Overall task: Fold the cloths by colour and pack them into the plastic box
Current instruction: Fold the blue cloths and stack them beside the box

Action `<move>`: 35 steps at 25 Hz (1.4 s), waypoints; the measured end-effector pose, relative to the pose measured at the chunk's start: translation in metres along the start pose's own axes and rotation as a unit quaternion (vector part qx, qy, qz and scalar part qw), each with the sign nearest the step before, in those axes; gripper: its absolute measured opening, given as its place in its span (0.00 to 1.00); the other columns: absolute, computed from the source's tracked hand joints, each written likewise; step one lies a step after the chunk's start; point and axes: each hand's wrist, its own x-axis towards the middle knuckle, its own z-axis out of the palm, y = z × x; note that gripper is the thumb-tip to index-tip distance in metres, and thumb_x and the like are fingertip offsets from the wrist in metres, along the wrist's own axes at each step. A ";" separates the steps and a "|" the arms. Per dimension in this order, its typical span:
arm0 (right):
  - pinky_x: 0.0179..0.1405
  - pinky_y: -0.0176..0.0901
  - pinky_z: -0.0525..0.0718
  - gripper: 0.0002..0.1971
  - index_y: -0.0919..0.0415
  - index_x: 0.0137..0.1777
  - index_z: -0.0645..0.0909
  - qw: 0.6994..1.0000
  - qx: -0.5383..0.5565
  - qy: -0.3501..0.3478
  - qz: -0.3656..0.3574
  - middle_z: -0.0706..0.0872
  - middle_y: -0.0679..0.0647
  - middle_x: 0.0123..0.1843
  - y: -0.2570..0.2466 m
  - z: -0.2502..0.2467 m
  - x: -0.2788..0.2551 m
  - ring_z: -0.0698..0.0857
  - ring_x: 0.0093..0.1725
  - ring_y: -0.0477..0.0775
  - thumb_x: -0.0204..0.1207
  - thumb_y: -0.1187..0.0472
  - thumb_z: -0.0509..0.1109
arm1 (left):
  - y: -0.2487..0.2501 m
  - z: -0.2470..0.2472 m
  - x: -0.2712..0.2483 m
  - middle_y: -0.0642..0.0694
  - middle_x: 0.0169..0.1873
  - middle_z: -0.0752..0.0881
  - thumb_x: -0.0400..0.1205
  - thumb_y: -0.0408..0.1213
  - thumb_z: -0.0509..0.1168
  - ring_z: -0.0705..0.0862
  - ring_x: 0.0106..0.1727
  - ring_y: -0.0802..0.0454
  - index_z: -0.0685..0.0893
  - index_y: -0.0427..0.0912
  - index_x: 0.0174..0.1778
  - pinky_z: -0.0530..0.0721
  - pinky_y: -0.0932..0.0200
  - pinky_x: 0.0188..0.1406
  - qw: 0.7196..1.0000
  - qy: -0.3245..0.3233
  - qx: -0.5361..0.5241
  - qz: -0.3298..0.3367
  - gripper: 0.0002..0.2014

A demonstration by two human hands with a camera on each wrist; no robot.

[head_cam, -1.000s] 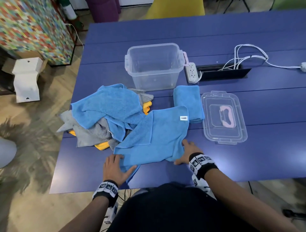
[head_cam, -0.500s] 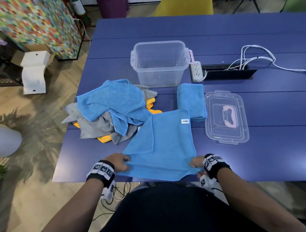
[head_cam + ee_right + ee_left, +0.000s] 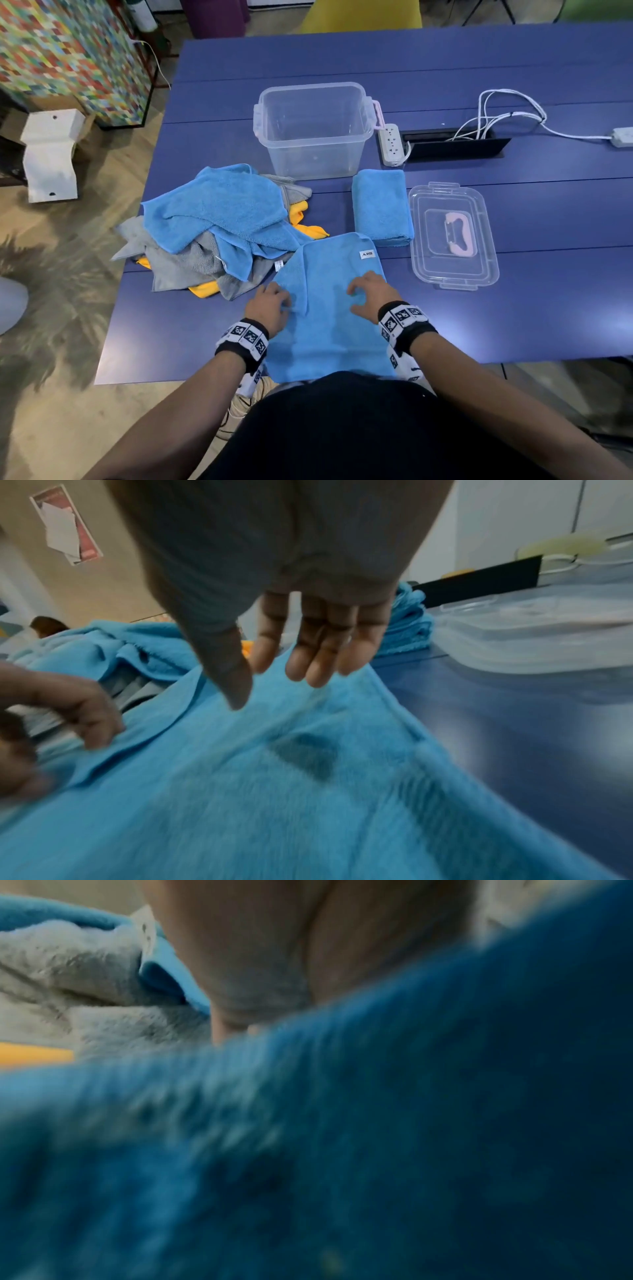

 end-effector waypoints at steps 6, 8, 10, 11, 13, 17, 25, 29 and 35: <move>0.50 0.42 0.79 0.23 0.48 0.58 0.75 0.997 0.031 -0.059 0.036 0.70 0.51 0.59 0.028 0.013 0.002 0.79 0.56 0.53 0.65 0.54 0.80 | -0.018 -0.029 0.009 0.49 0.43 0.85 0.83 0.45 0.63 0.85 0.45 0.45 0.80 0.47 0.53 0.79 0.55 0.39 0.989 0.121 -0.064 -0.051 0.07; 0.47 0.43 0.80 0.24 0.49 0.53 0.74 0.996 0.030 -0.059 0.064 0.70 0.50 0.56 0.028 0.012 0.003 0.79 0.52 0.53 0.62 0.52 0.82 | -0.017 -0.033 0.012 0.45 0.45 0.84 0.83 0.43 0.62 0.84 0.43 0.41 0.79 0.44 0.52 0.77 0.54 0.35 0.966 0.213 -0.094 -0.112 0.07; 0.48 0.44 0.80 0.23 0.49 0.52 0.73 0.996 0.020 -0.027 0.079 0.69 0.49 0.55 0.025 0.013 0.002 0.76 0.52 0.52 0.62 0.52 0.82 | -0.018 -0.039 0.012 0.41 0.49 0.81 0.83 0.40 0.64 0.83 0.43 0.40 0.78 0.42 0.51 0.74 0.53 0.32 0.918 0.326 -0.130 -0.182 0.06; 0.48 0.44 0.80 0.20 0.48 0.50 0.73 0.998 0.008 -0.005 0.068 0.70 0.49 0.53 0.024 0.015 0.001 0.76 0.52 0.52 0.63 0.51 0.80 | -0.019 -0.040 0.010 0.42 0.47 0.81 0.82 0.39 0.65 0.82 0.40 0.40 0.78 0.43 0.51 0.73 0.53 0.30 0.913 0.347 -0.125 -0.177 0.06; 0.46 0.43 0.80 0.13 0.49 0.43 0.75 0.999 -0.004 0.021 0.038 0.75 0.47 0.47 0.022 0.013 -0.001 0.79 0.49 0.53 0.67 0.48 0.76 | -0.013 -0.034 0.003 0.47 0.35 0.82 0.80 0.41 0.64 0.82 0.34 0.42 0.74 0.50 0.46 0.74 0.55 0.28 0.962 0.245 -0.082 -0.082 0.04; 0.37 0.40 0.79 0.23 0.53 0.32 0.76 0.982 -0.088 -0.123 0.111 0.82 0.48 0.38 0.028 0.009 -0.005 0.83 0.41 0.53 0.66 0.33 0.72 | 0.001 0.001 -0.026 0.55 0.32 0.83 0.70 0.63 0.71 0.81 0.37 0.55 0.76 0.54 0.40 0.77 0.59 0.37 0.983 -0.142 -0.006 0.115 0.18; 0.42 0.43 0.85 0.23 0.60 0.41 0.82 0.969 -0.062 -0.188 0.146 0.86 0.53 0.40 0.037 0.007 -0.001 0.85 0.40 0.55 0.64 0.39 0.78 | -0.037 0.010 -0.035 0.56 0.42 0.79 0.69 0.54 0.76 0.79 0.42 0.55 0.79 0.53 0.42 0.80 0.56 0.43 0.977 -0.153 -0.016 0.145 0.15; 0.45 0.41 0.83 0.14 0.52 0.41 0.81 0.989 -0.013 -0.025 0.147 0.86 0.50 0.44 0.038 0.006 -0.002 0.86 0.48 0.55 0.68 0.43 0.74 | -0.059 -0.010 -0.014 0.55 0.36 0.80 0.71 0.51 0.77 0.80 0.37 0.53 0.77 0.53 0.39 0.80 0.53 0.38 0.996 -0.058 -0.066 0.023 0.14; 0.36 0.40 0.78 0.18 0.51 0.33 0.78 0.997 0.027 -0.010 0.066 0.84 0.45 0.35 0.034 -0.001 -0.015 0.83 0.40 0.49 0.67 0.37 0.75 | -0.038 0.007 -0.022 0.60 0.36 0.73 0.68 0.34 0.63 0.77 0.44 0.49 0.78 0.51 0.38 0.74 0.58 0.39 0.993 -0.048 -0.029 0.107 0.07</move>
